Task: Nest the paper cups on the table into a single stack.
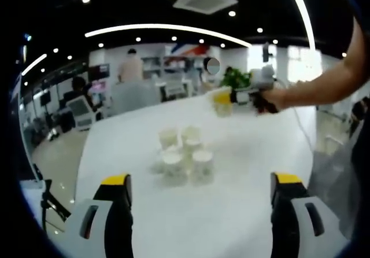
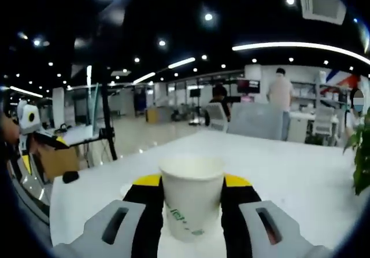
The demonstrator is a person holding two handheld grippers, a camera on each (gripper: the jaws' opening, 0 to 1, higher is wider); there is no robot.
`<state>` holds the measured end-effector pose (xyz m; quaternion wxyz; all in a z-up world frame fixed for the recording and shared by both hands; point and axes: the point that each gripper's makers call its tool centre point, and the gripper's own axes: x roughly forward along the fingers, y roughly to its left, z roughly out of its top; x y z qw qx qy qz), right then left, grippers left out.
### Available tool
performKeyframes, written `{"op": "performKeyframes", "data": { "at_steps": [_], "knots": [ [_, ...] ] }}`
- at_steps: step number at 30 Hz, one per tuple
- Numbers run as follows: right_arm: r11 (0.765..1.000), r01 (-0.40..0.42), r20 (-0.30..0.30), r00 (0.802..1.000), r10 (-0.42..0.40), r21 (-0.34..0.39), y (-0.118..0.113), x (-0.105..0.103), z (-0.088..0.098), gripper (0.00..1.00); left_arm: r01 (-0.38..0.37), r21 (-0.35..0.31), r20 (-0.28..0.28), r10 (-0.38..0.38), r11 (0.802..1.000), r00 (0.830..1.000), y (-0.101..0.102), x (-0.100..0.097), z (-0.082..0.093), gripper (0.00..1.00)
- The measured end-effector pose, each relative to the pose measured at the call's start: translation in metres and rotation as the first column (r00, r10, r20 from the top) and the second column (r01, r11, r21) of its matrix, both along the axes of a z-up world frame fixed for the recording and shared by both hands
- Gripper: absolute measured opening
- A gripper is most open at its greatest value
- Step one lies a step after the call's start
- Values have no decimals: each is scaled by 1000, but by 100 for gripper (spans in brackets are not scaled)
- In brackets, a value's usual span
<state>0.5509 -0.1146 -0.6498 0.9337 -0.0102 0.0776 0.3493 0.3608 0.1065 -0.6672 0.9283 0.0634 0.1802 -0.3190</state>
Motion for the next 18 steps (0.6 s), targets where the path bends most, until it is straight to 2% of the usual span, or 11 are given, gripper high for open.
{"op": "performKeyframes", "data": {
  "at_steps": [18],
  "knots": [
    [1000,-6,11,1000,6,18,-2,-22,8,35,6,6,-3,-6,1000,1000,-5,-8,3,99]
  ]
}}
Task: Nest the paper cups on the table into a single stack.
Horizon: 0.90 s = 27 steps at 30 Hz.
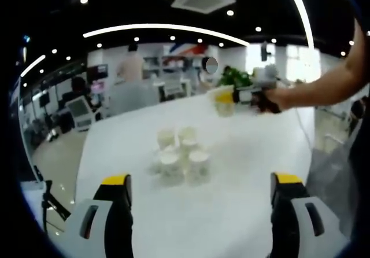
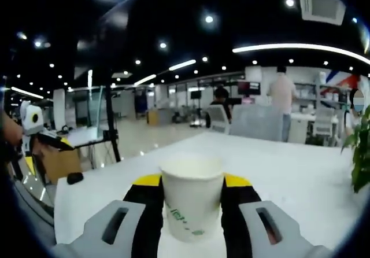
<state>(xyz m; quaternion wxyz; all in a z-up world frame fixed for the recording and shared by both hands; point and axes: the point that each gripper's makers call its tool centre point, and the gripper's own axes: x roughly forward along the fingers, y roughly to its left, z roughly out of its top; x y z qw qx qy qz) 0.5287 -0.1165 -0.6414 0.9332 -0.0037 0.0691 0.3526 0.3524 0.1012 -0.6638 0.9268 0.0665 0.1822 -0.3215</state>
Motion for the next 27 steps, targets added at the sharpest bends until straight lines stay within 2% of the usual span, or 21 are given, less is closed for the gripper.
{"op": "performKeyframes", "data": {
  "at_steps": [9,12,18,27],
  "knots": [
    [1000,-15,15,1000,15,11,5,-14,4,36,5,16,5,-5,1000,1000,-1,-3,3,99],
    [1000,-24,8,1000,24,-13,7,-18,1,37,-4,11,7,4,1000,1000,-3,-4,4,99],
    [1000,-30,13,999,30,7,8,-24,5,37,-10,7,9,10,1000,1000,-9,-5,6,99],
    [998,-48,30,998,47,27,15,-42,12,36,-28,-4,23,28,1000,999,-7,-11,10,99]
  ]
}}
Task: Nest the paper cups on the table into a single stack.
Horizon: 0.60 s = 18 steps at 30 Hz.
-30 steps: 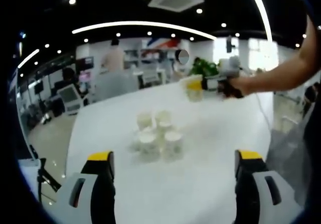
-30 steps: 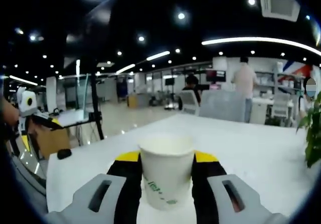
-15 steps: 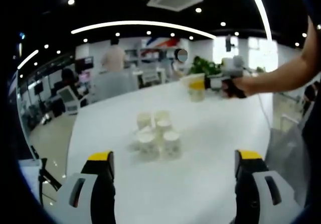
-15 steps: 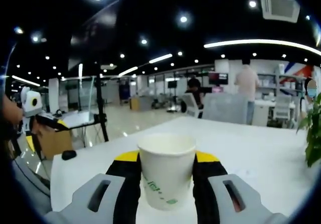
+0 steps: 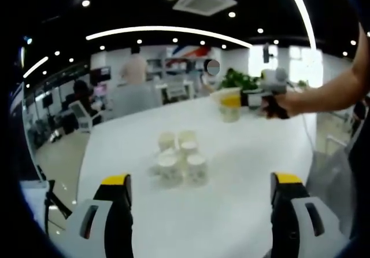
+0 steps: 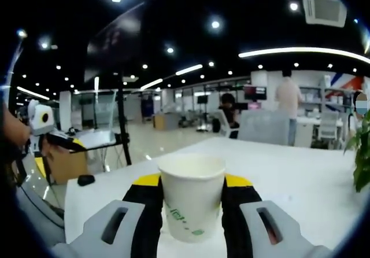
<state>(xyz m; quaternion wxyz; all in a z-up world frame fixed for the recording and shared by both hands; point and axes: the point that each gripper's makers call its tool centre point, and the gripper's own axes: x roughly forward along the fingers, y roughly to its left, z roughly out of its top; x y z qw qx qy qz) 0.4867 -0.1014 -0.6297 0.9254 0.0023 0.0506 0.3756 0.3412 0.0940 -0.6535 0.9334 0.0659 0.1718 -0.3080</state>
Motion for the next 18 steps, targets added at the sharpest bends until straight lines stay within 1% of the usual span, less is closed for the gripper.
{"op": "performKeyframes", "data": {
  "at_steps": [13,18],
  "knots": [
    [1000,-28,0,1000,28,4,5,-24,-2,37,-26,-31,-9,26,999,1000,1,-11,-1,99],
    [999,-36,5,999,36,7,5,-32,1,37,-27,-40,-13,27,999,1000,-2,-13,-2,99]
  ]
}}
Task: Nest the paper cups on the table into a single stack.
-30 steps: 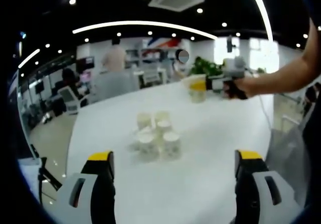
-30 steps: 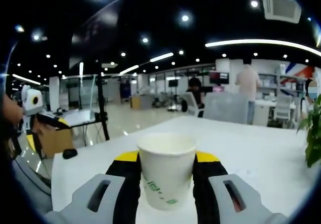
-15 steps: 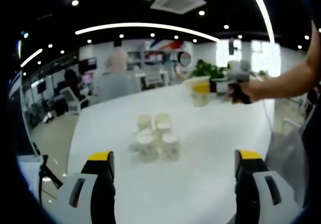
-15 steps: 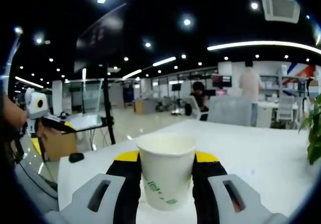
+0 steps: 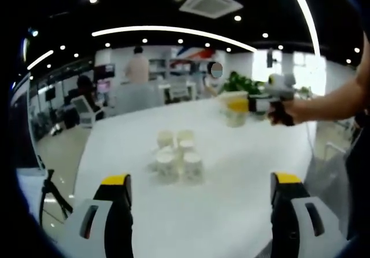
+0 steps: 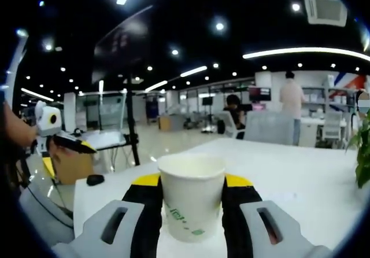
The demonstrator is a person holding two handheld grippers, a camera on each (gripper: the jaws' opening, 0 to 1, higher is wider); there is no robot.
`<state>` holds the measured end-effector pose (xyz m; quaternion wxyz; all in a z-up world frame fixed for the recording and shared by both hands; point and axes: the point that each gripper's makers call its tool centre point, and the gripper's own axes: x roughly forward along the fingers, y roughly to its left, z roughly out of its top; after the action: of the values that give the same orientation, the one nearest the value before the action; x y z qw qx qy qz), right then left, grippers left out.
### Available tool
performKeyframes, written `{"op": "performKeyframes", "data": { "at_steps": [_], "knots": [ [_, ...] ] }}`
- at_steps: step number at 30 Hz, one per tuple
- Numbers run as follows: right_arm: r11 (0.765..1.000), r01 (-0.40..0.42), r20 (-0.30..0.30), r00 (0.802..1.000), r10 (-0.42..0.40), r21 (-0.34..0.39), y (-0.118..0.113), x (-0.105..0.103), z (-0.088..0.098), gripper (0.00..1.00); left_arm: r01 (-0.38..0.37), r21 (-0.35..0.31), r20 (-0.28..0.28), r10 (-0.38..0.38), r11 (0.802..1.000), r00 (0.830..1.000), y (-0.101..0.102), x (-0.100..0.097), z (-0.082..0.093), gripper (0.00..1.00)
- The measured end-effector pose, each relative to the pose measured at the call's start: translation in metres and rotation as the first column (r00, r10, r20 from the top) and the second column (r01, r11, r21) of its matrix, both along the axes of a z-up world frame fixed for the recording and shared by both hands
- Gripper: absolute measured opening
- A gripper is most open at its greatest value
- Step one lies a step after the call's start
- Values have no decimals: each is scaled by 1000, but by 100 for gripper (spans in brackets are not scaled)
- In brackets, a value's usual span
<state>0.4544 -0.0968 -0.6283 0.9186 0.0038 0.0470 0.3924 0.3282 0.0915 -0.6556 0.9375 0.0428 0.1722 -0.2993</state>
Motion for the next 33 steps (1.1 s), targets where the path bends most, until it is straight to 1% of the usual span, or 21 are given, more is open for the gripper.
{"op": "performKeyframes", "data": {
  "at_steps": [10,21,28,33],
  "knots": [
    [1000,-18,6,1000,18,14,3,-18,6,37,15,-2,-3,-15,1000,1000,-5,0,-2,99],
    [998,-51,4,999,51,42,12,-39,9,37,15,-7,2,-15,1000,1000,-3,0,-1,99],
    [996,-77,4,997,77,44,19,-55,7,37,14,-2,-17,-14,1000,1000,-3,-3,-10,99],
    [994,-92,6,996,92,61,22,-65,12,37,15,39,-37,-14,999,999,1,-10,-20,99]
  ]
}}
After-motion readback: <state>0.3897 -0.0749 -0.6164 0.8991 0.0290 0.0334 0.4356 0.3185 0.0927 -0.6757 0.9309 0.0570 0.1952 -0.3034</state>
